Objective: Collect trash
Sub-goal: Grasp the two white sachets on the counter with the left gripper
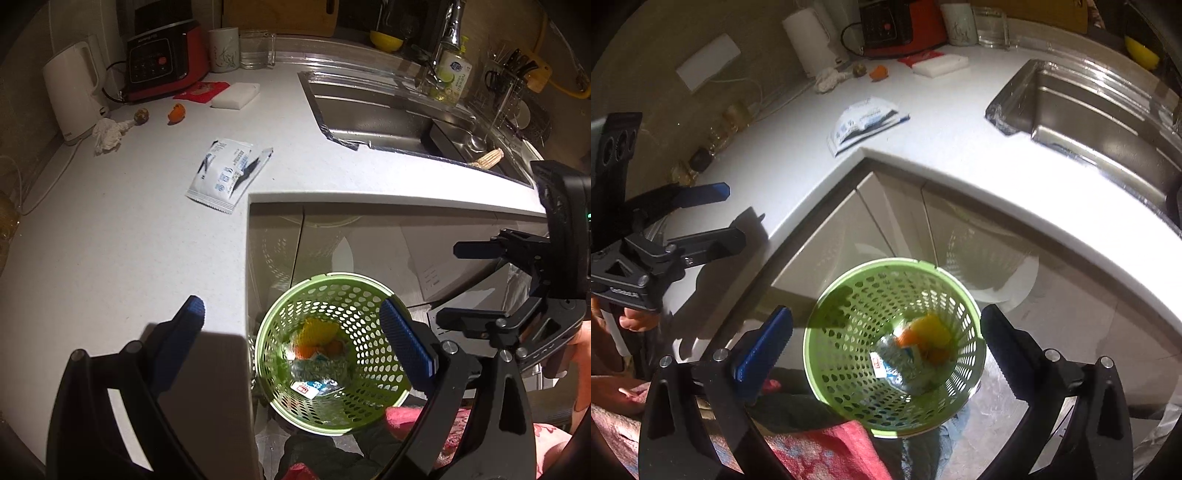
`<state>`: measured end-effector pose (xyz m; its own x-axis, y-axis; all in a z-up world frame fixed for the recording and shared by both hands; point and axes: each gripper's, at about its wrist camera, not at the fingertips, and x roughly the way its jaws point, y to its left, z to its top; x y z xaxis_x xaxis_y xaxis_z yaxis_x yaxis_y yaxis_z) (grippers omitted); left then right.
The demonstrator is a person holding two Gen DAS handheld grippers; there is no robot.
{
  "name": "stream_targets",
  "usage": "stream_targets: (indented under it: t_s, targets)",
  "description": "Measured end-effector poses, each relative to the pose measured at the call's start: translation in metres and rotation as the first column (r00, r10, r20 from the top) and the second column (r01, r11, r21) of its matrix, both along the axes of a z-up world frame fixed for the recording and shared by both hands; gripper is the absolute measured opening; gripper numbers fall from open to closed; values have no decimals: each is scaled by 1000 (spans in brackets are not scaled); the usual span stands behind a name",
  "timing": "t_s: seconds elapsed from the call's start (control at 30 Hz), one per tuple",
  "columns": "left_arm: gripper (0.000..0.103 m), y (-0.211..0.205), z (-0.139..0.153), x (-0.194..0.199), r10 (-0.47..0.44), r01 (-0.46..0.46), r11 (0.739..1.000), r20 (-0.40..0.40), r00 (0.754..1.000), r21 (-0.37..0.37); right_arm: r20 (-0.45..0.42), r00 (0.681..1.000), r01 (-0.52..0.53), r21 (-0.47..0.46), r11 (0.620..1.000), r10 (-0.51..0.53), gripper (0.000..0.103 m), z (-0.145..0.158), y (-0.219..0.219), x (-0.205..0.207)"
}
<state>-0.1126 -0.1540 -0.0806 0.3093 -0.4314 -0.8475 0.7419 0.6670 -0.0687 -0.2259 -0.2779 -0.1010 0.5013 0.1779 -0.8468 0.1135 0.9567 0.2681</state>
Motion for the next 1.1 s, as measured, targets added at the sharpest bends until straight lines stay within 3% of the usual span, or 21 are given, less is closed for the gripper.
stream_targets:
  t_s: [0.53, 0.8, 1.1]
  targets:
    - [95, -37, -10, 65, 25, -26, 1000, 107, 994, 6, 42, 998, -36, -67, 997, 39, 101, 34, -34, 34]
    - [95, -60, -19, 107, 50, -48, 999, 121, 991, -16, 39, 998, -42, -79, 996, 45, 101, 38, -63, 57]
    - [95, -90, -45, 138, 32, -39, 998, 128, 991, 54, 45, 998, -29, -64, 998, 32, 101, 32, -95, 83]
